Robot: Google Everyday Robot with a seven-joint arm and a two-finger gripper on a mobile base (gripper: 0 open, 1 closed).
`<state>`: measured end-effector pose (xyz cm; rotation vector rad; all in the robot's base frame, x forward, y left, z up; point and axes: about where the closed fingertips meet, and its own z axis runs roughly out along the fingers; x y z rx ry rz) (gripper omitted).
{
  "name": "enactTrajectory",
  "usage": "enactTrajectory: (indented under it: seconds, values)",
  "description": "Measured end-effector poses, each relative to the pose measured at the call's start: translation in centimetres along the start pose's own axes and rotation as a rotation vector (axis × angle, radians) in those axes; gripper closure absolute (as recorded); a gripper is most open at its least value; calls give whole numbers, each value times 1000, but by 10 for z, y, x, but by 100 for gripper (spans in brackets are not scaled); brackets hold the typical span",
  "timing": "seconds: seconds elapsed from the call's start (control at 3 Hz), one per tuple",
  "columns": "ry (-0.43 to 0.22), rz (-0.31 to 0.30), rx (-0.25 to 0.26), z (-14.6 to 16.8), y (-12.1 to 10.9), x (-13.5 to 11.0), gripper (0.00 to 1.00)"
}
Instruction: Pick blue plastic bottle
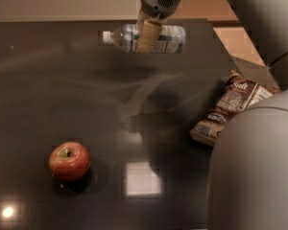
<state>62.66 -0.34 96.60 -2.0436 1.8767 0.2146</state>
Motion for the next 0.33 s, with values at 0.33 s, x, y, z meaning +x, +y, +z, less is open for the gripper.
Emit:
enactTrajectory:
  seconds: [0.33]
  values:
    - [-13, -1, 22, 3, -7, -4, 100]
